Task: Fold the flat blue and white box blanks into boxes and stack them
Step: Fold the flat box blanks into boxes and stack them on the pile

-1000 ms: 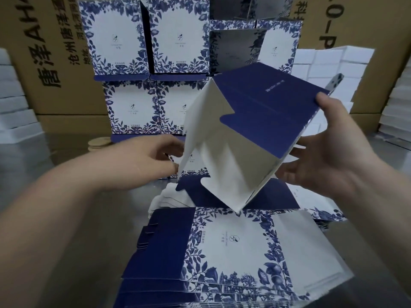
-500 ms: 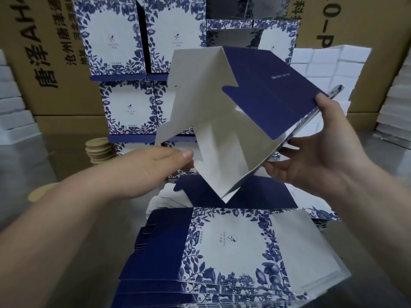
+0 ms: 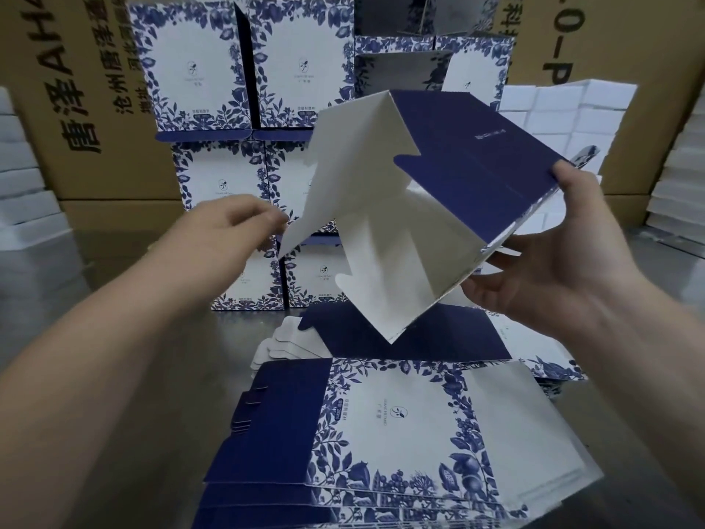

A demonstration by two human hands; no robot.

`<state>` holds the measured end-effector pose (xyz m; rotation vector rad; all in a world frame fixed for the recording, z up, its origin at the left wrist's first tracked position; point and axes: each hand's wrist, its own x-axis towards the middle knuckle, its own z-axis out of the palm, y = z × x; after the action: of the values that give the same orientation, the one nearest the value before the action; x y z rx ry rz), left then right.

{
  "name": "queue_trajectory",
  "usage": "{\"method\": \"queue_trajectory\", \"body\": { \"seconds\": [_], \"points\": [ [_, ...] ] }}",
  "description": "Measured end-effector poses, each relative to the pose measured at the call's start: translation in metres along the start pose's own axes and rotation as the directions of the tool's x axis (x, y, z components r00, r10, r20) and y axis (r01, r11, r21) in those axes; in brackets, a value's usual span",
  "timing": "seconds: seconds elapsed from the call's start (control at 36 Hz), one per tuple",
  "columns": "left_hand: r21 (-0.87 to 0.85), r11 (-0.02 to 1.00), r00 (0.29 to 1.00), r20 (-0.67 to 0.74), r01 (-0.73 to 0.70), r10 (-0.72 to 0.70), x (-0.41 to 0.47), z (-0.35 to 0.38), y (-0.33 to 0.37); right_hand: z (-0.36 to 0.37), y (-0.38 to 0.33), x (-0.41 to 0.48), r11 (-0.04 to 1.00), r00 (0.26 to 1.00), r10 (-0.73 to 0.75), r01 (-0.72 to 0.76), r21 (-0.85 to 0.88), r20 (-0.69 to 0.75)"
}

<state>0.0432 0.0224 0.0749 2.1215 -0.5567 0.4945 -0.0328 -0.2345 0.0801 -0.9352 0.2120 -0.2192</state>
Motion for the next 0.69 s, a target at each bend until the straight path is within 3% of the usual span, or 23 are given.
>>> {"method": "queue_trajectory", "body": {
  "seconds": [0.08, 0.17, 0.25, 0.33, 0.5, 0.69],
  "points": [
    [-0.212, 0.974, 0.985, 0.133, -0.079, 0.109, -0.007, 0.002, 0.009, 0.000, 0.002, 0.001, 1.000, 1.000, 0.002, -0.002, -0.004, 0.002],
    [-0.185, 0.974, 0.946, 0.268, -0.133, 0.180, -0.013, 0.003, 0.015, 0.001, 0.003, 0.000, 1.000, 1.000, -0.002, 0.002, -0.011, 0.009],
    [-0.101, 0.987, 0.921, 0.358, -0.126, 0.154, -0.017, 0.009, 0.015, 0.001, 0.005, -0.001, 1.000, 1.000, -0.004, 0.004, -0.028, 0.011],
    [-0.094, 0.993, 0.918, 0.385, -0.067, 0.098, -0.017, 0.011, 0.010, 0.002, 0.007, -0.001, 1.000, 1.000, 0.001, -0.001, -0.028, 0.017],
    [-0.340, 0.937, 0.928, 0.314, -0.086, 0.200, -0.012, 0.010, 0.006, 0.002, 0.006, -0.002, 1.000, 1.000, 0.018, -0.018, -0.024, 0.012],
    [-0.355, 0.934, 0.931, 0.329, -0.034, 0.159, -0.002, 0.005, -0.001, 0.002, 0.006, -0.002, 0.999, 0.999, 0.029, -0.028, -0.016, 0.031]
  ]
}}
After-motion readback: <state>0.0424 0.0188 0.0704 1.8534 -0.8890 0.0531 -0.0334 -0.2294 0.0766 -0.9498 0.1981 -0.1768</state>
